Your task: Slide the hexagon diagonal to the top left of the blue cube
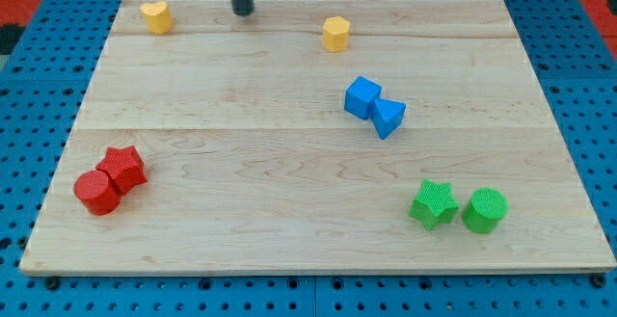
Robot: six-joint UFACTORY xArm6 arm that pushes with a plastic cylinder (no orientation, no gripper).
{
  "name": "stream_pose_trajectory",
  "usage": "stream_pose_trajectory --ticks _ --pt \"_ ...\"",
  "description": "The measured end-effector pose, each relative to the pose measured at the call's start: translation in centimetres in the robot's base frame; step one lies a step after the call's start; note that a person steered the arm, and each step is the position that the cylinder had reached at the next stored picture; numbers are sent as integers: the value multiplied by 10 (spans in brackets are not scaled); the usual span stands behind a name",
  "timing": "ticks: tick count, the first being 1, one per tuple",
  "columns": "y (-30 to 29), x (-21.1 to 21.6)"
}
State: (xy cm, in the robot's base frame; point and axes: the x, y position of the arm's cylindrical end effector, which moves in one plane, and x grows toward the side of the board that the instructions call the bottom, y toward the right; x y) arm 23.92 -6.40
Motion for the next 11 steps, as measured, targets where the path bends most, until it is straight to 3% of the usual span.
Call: stream_pose_trajectory --ticks 1,2,3,4,5,6,7,8,10,11 --pt "102 1" --pt "145 29" --pt "134 64" --pt "154 30" --pt "100 12" --pt "89 8" --pt "87 46" --pt "147 65" --pt "84 20" --pt "73 38"
